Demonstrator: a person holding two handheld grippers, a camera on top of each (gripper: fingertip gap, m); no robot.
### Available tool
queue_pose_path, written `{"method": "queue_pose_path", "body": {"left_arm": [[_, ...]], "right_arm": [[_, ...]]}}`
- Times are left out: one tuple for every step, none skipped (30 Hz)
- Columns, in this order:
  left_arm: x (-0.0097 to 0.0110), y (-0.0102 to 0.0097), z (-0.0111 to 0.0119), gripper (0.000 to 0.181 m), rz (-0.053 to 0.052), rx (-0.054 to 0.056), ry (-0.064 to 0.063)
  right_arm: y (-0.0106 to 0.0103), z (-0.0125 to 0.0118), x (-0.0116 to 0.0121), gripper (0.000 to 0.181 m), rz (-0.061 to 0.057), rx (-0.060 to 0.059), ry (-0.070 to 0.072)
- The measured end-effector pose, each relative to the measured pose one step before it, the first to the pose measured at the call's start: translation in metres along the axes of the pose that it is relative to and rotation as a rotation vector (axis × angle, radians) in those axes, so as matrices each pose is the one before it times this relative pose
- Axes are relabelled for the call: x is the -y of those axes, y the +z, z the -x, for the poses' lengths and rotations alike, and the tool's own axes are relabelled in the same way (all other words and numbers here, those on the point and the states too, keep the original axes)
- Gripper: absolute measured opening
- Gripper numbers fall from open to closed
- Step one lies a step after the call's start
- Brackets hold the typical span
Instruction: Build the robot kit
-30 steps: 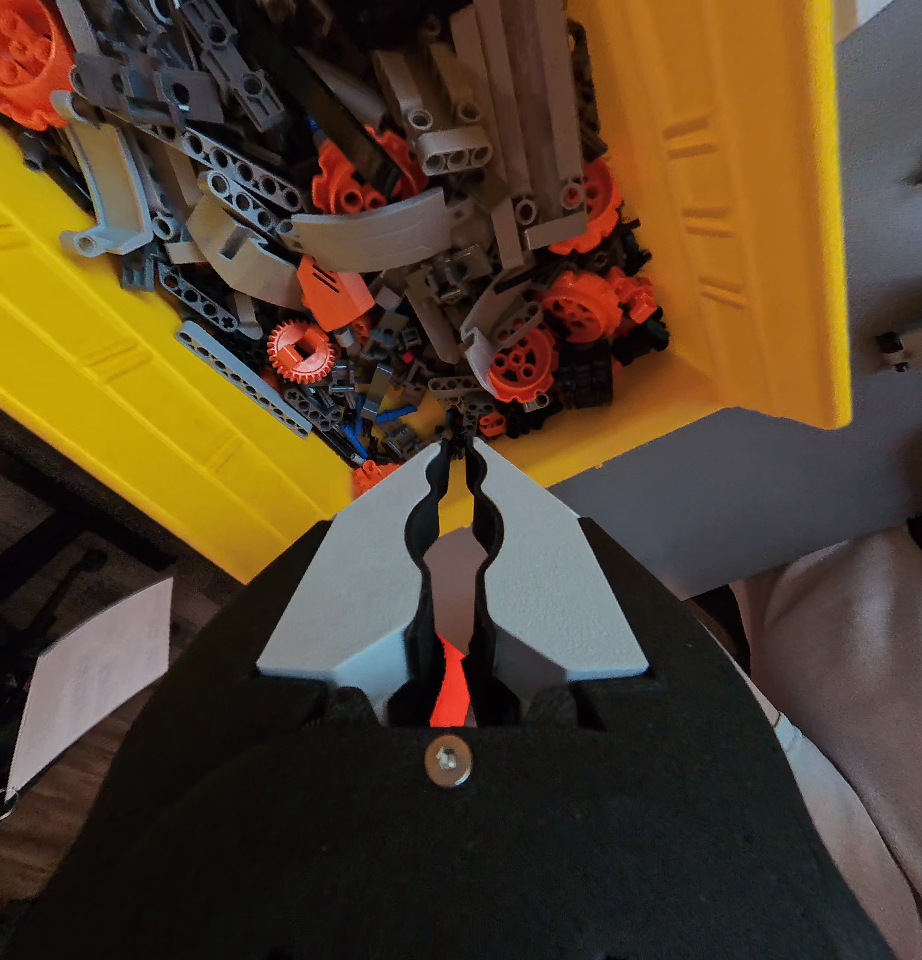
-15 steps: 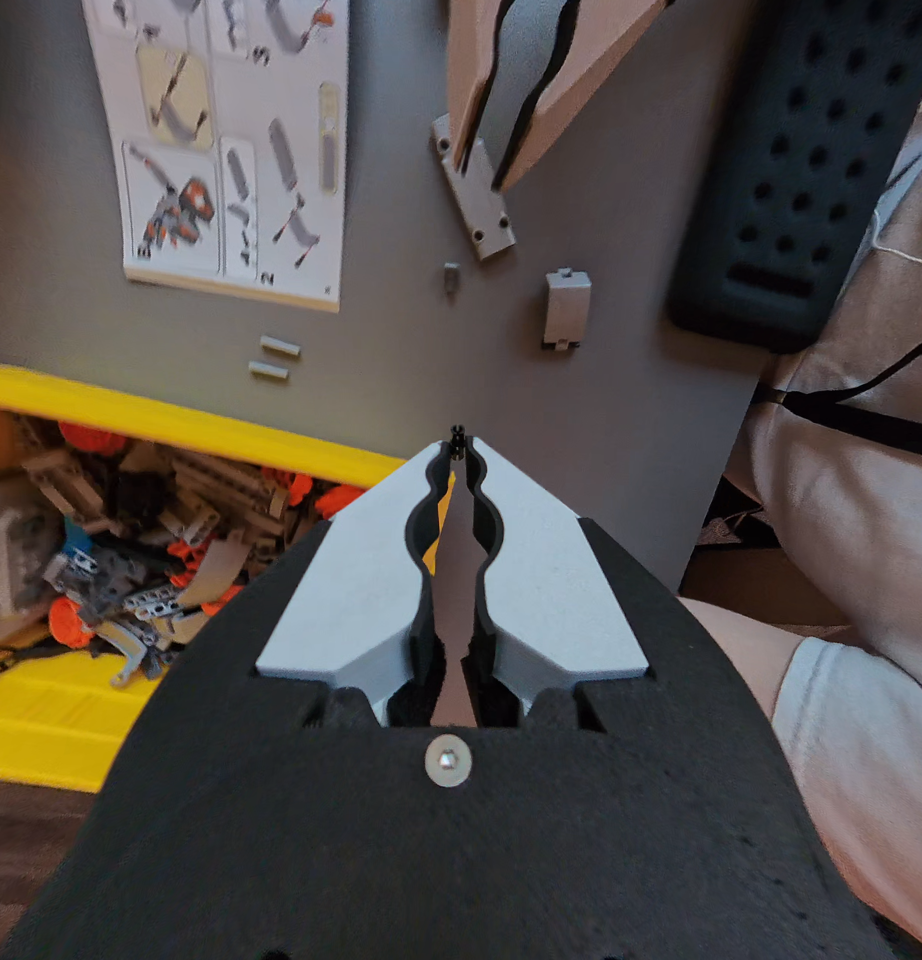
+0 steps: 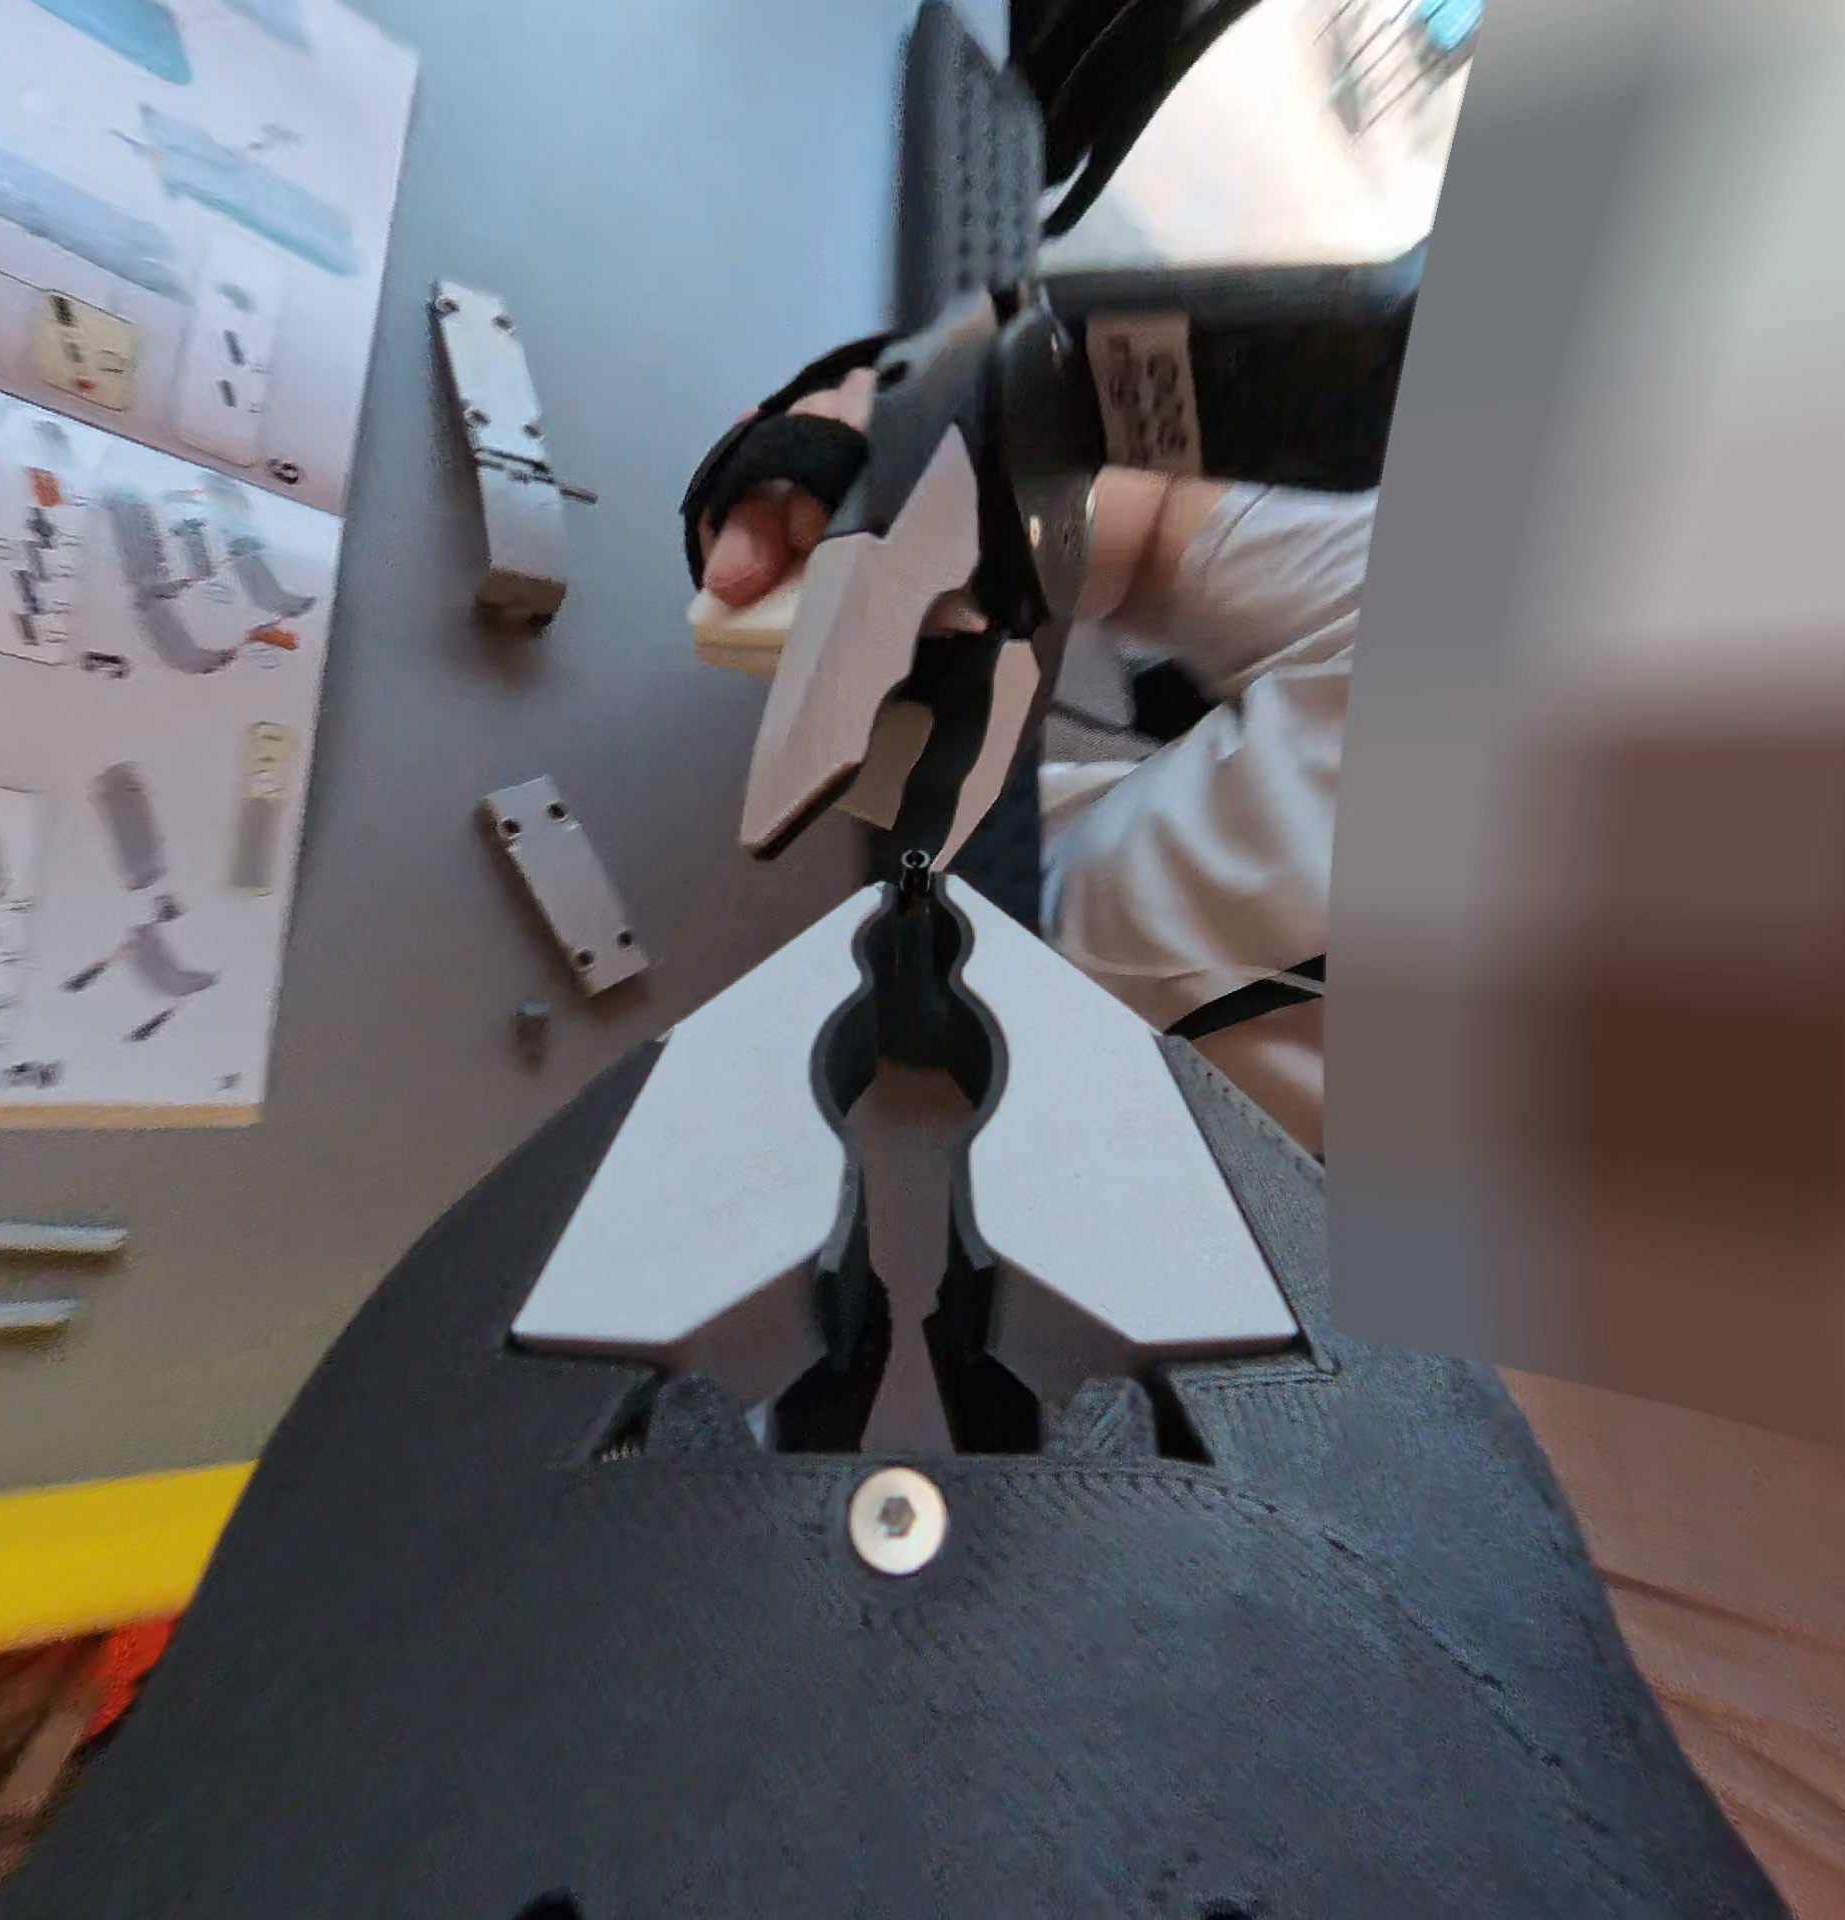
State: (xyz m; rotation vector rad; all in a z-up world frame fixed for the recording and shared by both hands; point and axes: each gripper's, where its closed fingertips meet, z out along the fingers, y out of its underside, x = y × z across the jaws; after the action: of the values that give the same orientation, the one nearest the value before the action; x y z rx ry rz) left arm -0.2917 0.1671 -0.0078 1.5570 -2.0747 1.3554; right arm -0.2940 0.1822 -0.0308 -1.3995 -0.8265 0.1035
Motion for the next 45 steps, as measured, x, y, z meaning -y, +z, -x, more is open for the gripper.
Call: {"method": "queue_pose_path", "body": {"left_arm": [[0.00562,-0.00165,0.00210,0.004,-0.0330,-0.0479,-0.0457],[0.00551,-0.00153,0.00371,0.003,-0.0318,-0.0263,-0.0261],[0.00402,-0.00090,0.00322,0.003,-0.0227,-0.0186,-0.0141],[0.00128,0.00001,0.00221,0.003,-0.0067,-0.0172,-0.0172],[-0.00116,0.00113,0.00138,0.004,0.0073,-0.0142,-0.0187],[-0.00045,0.00174,0.00048,0.004,0.0057,-0.0095,-0.0073],[0.00044,0.00203,-0.00020,0.004,0.0019,-0.0038,0.0040],[-0.00001,0.00233,-0.00009,0.004,0.0050,0.0007,0.0061],[-0.00124,0.00271,-0.00001,0.004,0.0118,0.0017,0.0035],[-0.00112,0.00252,0.00005,0.004,0.0109,0.0004,0.0017],[-0.00053,0.00224,-0.00058,0.004,0.0070,-0.0060,-0.0007],[-0.00042,0.00197,-0.00149,0.004,0.0057,-0.0120,-0.0022],[-0.00016,0.00157,-0.00088,0.004,0.0038,-0.0079,-0.0006],[-0.00061,0.00113,0.00098,0.004,0.0057,0.0055,0.0004],[-0.00109,0.00103,0.00155,0.004,0.0085,0.0110,0.0031],[-0.00182,0.00115,0.00011,0.004,0.0123,0.0054,0.0062],[-0.00170,0.00119,-0.00055,0.004,0.0104,0.0040,0.0045],[0.00085,-0.00036,-0.00011,0.010,-0.0049,0.0066,-0.0015],[0.00344,-0.00253,0.00101,0.022,-0.0221,0.0135,-0.0073],[0.00420,-0.00488,0.00271,0.029,-0.0316,0.0228,-0.0071],[0.00409,-0.00732,0.00528,0.032,-0.0350,0.0380,-0.0074],[0.00403,-0.00926,0.00818,0.033,-0.0390,0.0548,-0.0114],[0.00485,-0.01064,0.00717,0.034,-0.0453,0.0466,-0.0095],[0.00617,-0.01127,0.00401,0.034,-0.0530,0.0278,-0.0070],[0.00710,-0.01140,0.00210,0.034,-0.0568,0.0186,-0.0062],[0.00716,-0.01121,0.00061,0.034,-0.0556,0.0150,-0.0008],[0.00688,-0.01096,0.00023,0.034,-0.0522,0.0192,0.0060],[0.00712,-0.01056,0.00070,0.034,-0.0518,0.0273,0.0130],[0.00711,-0.01024,0.00001,0.034,-0.0511,0.0266,0.0181],[0.00666,-0.00958,-0.00102,0.034,-0.0459,0.0208,0.0183],[0.00538,-0.00878,-0.00183,0.033,-0.0379,0.0148,0.0170],[0.00472,-0.00791,-0.00242,0.034,-0.0327,0.0100,0.0148],[0.00483,-0.00712,-0.00292,0.034,-0.0323,0.0056,0.0141],[0.00460,-0.00631,-0.00295,0.034,-0.0304,0.0034,0.0131],[0.00341,-0.00532,-0.00221,0.034,-0.0223,0.0050,0.0102],[0.00201,-0.00424,-0.00168,0.034,-0.0131,0.0048,0.0073],[0.00118,-0.00335,-0.00154,0.035,-0.0076,0.0017,0.0059],[0.00093,-0.00240,-0.00131,0.035,-0.0054,-0.0005,0.0047],[0.00098,-0.00175,-0.00089,0.035,-0.0062,-0.0005,0.0031],[0.00082,-0.00125,-0.00053,0.035,-0.0056,-0.0020,0.0002],[0.00033,-0.00068,-0.00075,0.035,-0.0021,-0.0045,-0.0030],[-0.00031,-0.00021,-0.00088,0.036,0.0014,-0.0062,-0.0038],[-0.00031,-0.00016,-0.00099,0.036,0.0022,-0.0060,-0.0021],[0.00018,-0.00020,-0.00082,0.036,-0.0010,-0.0033,0.0005],[0.00064,-0.00058,-0.00049,0.036,-0.0040,0.0010,0.0025]], "right_arm": [[-0.00450,-0.00474,0.00436,0.040,-0.0113,-0.0387,-0.0578],[-0.00424,-0.00421,0.00601,0.040,-0.0218,-0.0306,-0.0334],[-0.00339,-0.00400,0.00658,0.039,-0.0269,-0.0239,-0.0094],[-0.00257,-0.00406,0.00510,0.039,-0.0196,-0.0194,0.0101],[-0.00188,-0.00473,0.00357,0.039,-0.0119,-0.0213,0.0178],[-0.00113,-0.00427,0.00147,0.039,-0.0026,-0.0167,0.0189],[-0.00052,-0.00157,0.00012,0.039,0.0026,0.0000,0.0162],[-0.00034,0.00036,-0.00022,0.039,0.0015,0.0101,0.0101],[-0.00002,0.00017,-0.00107,0.037,0.0055,0.0040,0.0013],[0.00050,0.00111,-0.00146,0.037,0.0069,0.0058,-0.0064],[0.00086,0.00212,-0.00214,0.036,0.0108,0.0096,-0.0092],[0.00120,0.00220,-0.00305,0.034,0.0164,0.0085,-0.0113],[0.00136,0.00390,-0.00297,0.030,0.0157,0.0180,-0.0128],[0.00126,0.00460,-0.00280,0.025,0.0134,0.0206,-0.0105],[0.00092,0.00084,-0.00099,0.024,0.0024,-0.0040,-0.0057],[0.00013,-0.00109,-0.00024,0.016,-0.0015,-0.0121,-0.0027],[-0.00016,0.00180,0.00025,0.015,-0.0013,0.0139,0.0019],[0.00006,0.00091,0.00014,0.015,0.0001,0.0107,0.0131],[-0.00008,-0.00013,0.00034,0.015,-0.0023,0.0038,0.0157],[-0.00020,-0.00028,0.00048,0.015,-0.0055,0.0018,0.0113],[-0.00008,-0.00014,-0.00001,0.015,-0.0026,0.0013,0.0051],[0.00013,0.00038,-0.00068,0.015,0.0018,0.0037,0.0031],[0.00042,0.00116,-0.00066,0.015,0.0011,0.0075,0.0028],[0.00052,0.00192,-0.00056,0.015,0.0008,0.0106,0.0032],[0.00086,0.00255,-0.00079,0.015,0.0023,0.0128,0.0028],[0.00114,0.00354,-0.00087,0.015,0.0035,0.0179,0.0018],[0.00138,0.00460,-0.00133,0.015,0.0057,0.0230,0.0025],[0.00182,0.00474,-0.00149,0.015,0.0058,0.0227,0.0011],[0.00218,0.00570,-0.00196,0.015,0.0080,0.0271,0.0035],[0.00249,0.00560,-0.00244,0.015,0.0098,0.0253,0.0052],[0.00251,0.00520,-0.00205,0.015,0.0072,0.0215,0.0009],[0.00228,0.00545,-0.00155,0.015,0.0039,0.0242,-0.0025],[0.00222,0.00483,-0.00157,0.015,0.0037,0.0224,-0.0026],[0.00197,0.00386,-0.00127,0.015,0.0018,0.0187,-0.0012],[0.00170,0.00316,-0.00111,0.015,-0.0013,0.0187,0.0044],[0.00133,0.00229,-0.00045,0.015,-0.0062,0.0173,0.0122],[0.00100,0.00078,-0.00010,0.015,-0.0089,0.0111,0.0188],[0.00046,0.00004,0.00014,0.015,-0.0108,0.0102,0.0232],[-0.00013,0.00012,0.00104,0.015,-0.0172,0.0136,0.0271],[-0.00061,-0.00040,0.00112,0.015,-0.0172,0.0119,0.0305],[-0.00094,-0.00137,0.00080,0.015,-0.0145,0.0069,0.0294],[-0.00137,-0.00143,0.00075,0.015,-0.0135,0.0072,0.0243],[-0.00136,-0.00125,0.00026,0.015,-0.0101,0.0074,0.0190],[-0.00117,-0.00146,-0.00051,0.015,-0.0045,0.0056,0.0159],[-0.00104,-0.00137,-0.00089,0.015,-0.0030,0.0050,0.0150]]}}
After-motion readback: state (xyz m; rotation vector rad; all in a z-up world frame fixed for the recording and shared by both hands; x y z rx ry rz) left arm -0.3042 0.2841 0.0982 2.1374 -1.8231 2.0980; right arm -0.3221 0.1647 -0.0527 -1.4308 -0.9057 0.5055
